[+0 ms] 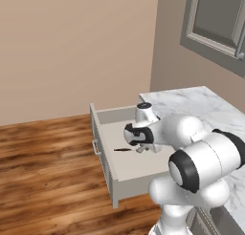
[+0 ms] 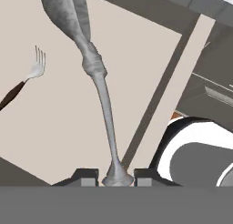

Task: Organize the utensils by type. Pick up the wooden spoons from the counter and place them in the open cabinet. Then pick up the metallic utensils from the counter and place them in the open drawer.

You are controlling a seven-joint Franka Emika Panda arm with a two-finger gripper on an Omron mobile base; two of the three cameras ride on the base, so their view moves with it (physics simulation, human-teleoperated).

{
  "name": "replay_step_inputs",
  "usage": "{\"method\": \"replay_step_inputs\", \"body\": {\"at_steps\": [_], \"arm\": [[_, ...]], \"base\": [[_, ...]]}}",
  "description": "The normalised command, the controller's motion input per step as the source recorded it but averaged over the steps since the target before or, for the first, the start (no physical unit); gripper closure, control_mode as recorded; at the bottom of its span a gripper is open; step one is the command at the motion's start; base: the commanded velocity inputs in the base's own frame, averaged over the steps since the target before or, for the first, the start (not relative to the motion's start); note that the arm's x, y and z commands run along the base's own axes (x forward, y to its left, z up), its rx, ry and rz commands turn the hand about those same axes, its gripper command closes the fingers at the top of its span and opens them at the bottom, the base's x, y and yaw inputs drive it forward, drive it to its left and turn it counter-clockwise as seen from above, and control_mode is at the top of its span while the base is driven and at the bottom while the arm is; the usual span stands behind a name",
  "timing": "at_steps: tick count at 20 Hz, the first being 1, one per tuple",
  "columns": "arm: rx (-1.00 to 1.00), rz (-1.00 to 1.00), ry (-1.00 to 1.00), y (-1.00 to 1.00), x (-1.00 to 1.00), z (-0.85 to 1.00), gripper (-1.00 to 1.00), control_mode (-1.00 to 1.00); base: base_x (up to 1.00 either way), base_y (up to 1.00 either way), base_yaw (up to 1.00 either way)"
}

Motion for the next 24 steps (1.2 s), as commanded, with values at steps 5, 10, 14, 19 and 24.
{"method": "replay_step_inputs", "body": {"at_steps": [5, 10, 14, 19, 24], "arm": [[0.00, 0.05, -0.13, 0.00, 0.04, -0.54, 1.00, -1.00], [0.00, 0.12, 0.02, 0.00, 0.48, -0.50, 1.00, -1.00], [0.01, 0.14, 0.04, 0.00, 0.90, -0.05, 1.00, -1.00], [0.00, 0.11, 0.00, 0.00, 0.93, -0.08, 1.00, -1.00], [0.00, 0.07, 0.00, 0.09, 0.71, -0.52, 1.00, -1.00]], "base": [[0.00, 0.00, 0.00], [0.00, 0.00, 0.00], [0.00, 0.00, 0.00], [0.00, 0.00, 0.00], [0.00, 0.00, 0.00]]}}
